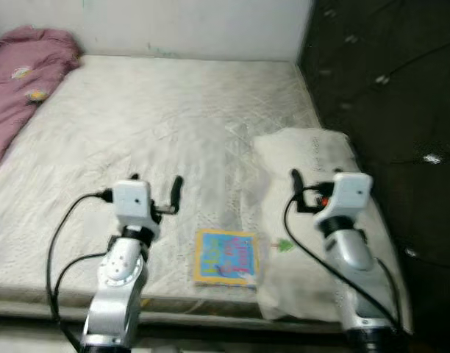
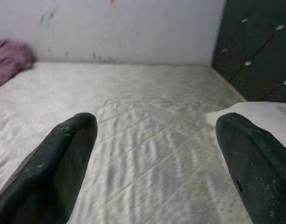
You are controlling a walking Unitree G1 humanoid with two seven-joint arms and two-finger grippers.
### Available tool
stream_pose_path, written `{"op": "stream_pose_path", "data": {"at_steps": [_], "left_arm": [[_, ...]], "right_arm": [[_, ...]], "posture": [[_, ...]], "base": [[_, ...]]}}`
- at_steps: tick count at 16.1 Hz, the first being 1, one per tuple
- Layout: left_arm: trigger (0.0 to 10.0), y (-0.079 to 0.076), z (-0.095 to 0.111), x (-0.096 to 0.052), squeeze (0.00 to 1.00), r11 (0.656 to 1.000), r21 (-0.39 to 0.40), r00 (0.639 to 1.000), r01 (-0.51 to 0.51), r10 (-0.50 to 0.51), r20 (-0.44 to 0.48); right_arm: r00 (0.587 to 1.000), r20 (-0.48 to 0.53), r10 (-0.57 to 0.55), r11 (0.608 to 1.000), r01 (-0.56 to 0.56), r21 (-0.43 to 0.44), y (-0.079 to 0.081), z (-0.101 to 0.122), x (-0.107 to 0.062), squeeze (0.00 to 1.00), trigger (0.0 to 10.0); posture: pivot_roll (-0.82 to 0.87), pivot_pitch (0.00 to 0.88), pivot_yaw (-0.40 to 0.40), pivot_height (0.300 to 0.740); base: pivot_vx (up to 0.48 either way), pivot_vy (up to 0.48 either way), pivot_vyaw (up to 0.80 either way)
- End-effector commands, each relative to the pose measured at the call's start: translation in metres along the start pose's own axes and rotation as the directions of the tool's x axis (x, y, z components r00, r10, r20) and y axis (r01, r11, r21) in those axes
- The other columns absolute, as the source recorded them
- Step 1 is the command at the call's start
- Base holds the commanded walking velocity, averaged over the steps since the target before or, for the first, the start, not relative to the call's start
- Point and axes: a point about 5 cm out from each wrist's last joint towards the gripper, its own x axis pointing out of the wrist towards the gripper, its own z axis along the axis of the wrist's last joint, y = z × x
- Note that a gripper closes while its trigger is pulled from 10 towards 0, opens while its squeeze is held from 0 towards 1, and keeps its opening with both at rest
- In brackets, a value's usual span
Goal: Clean up the room
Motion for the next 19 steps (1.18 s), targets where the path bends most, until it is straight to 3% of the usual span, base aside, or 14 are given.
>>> {"op": "stream_pose_path", "data": {"at_steps": [1,11,19], "left_arm": [[10.0,0.0052,-0.0001,-0.0037,0.00,1.000,0.011,1.000,0.003,-0.003,-0.011],[10.0,0.0070,0.0064,0.0009,0.00,0.999,-0.023,1.000,-0.028,0.028,-0.004],[10.0,0.0074,0.0062,0.0014,0.00,0.998,-0.033,0.999,-0.049,0.049,-0.008]], "right_arm": [[1.000,-0.005,0.021,1.000,-0.021,0.017,0.0087,-0.0011,0.0016,0.00,10.0],[1.000,-0.018,0.024,1.000,-0.024,0.018,0.0072,-0.0023,0.0030,0.00,10.0],[0.999,-0.023,0.033,0.999,-0.033,0.006,0.0076,-0.0040,0.0048,0.00,10.0]], "posture": [[-0.02,0.000,0.019,0.740],[-0.02,0.000,0.015,0.740],[-0.02,0.000,0.010,0.740]], "base": [[0.000,0.480,0.00],[0.000,0.480,-0.44],[0.000,0.480,0.00]]}}
